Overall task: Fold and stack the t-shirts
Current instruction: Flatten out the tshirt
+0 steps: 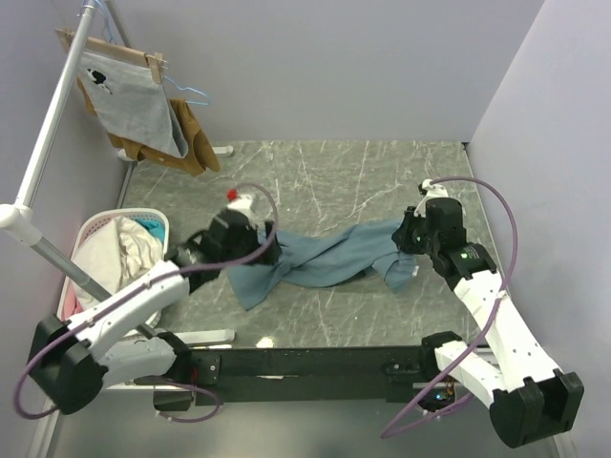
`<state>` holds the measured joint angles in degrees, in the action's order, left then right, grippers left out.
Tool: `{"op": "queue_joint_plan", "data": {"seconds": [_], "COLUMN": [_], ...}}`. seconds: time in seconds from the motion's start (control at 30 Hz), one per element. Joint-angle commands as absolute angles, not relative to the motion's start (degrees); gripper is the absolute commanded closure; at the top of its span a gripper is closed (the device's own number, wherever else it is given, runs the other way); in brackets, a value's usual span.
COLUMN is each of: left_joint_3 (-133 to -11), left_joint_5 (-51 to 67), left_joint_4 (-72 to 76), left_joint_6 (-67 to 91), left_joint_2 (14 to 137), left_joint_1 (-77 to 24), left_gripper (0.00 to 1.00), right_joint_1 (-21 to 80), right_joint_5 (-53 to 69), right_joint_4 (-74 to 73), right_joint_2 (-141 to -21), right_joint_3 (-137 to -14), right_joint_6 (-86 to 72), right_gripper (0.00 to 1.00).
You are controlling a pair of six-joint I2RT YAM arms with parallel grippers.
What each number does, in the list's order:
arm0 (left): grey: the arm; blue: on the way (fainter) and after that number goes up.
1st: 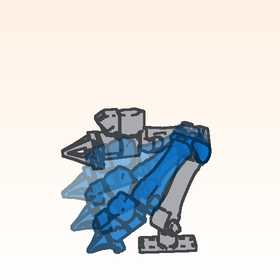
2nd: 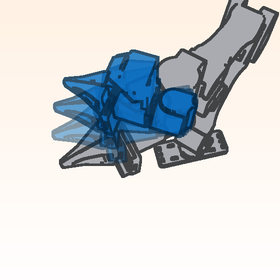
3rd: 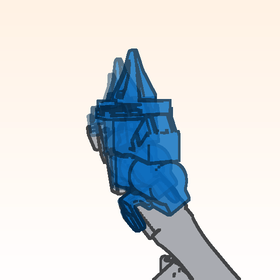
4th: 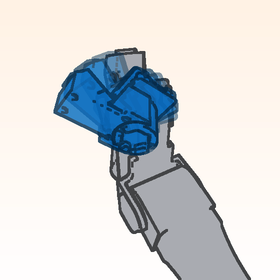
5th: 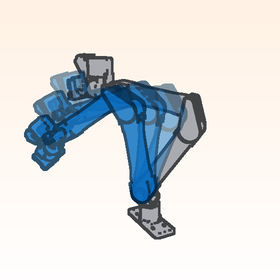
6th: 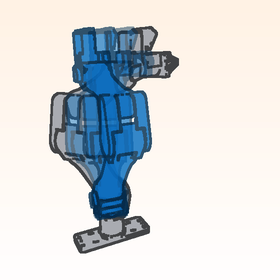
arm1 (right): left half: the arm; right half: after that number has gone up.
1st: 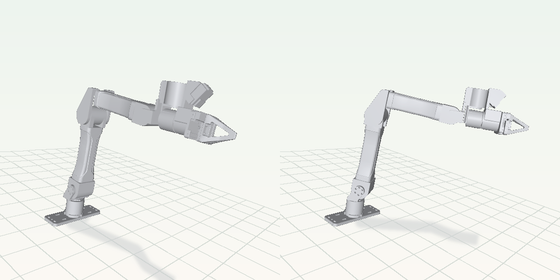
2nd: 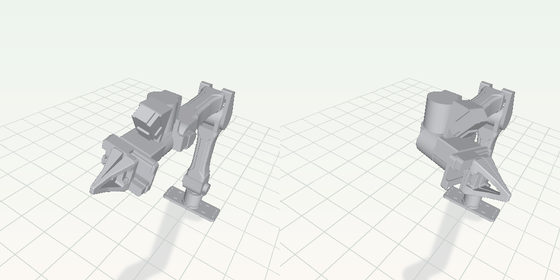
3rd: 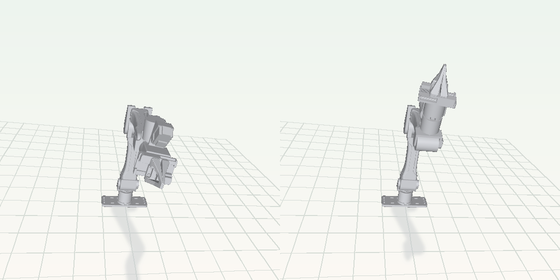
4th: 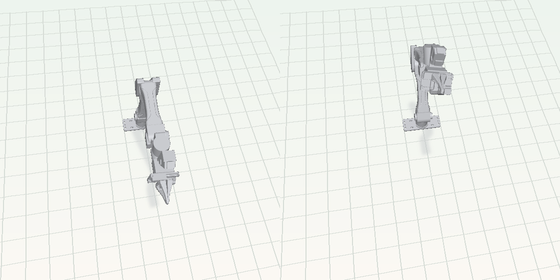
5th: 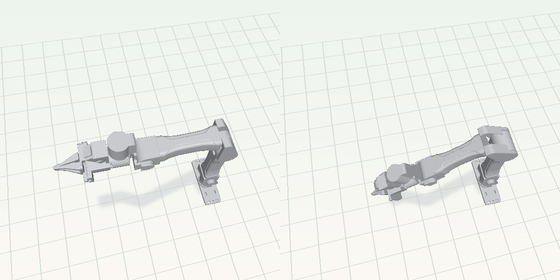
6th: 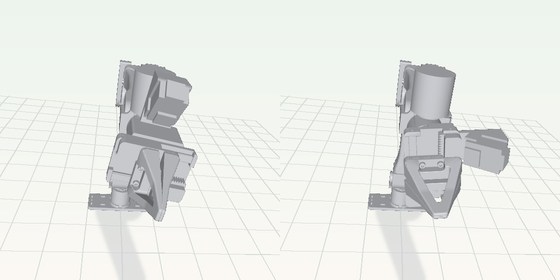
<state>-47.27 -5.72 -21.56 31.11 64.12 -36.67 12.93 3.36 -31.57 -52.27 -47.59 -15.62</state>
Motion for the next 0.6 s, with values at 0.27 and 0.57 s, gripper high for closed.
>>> {"op": "queue_joint_plan", "data": {"seconds": [0.27,0.57], "left_joint_3": [-35.2,-38.6], "left_joint_5": [-33.9,-41.4], "left_joint_4": [-20.7,-16.4], "left_joint_6": [48.7,47.4], "left_joint_2": [65.1,80.3], "left_joint_1": [-59.5,-61.3], "left_gripper": [0.08,0.16], "right_joint_1": [13.2,13.2], "right_joint_5": [3.6,4.1], "right_joint_4": [-24.3,-23.6], "right_joint_2": [-56.5,-57.5], "right_joint_3": [-49.3,-48.7], "right_joint_6": [-16.3,-15.8], "right_gripper": [0.8,0.78]}}
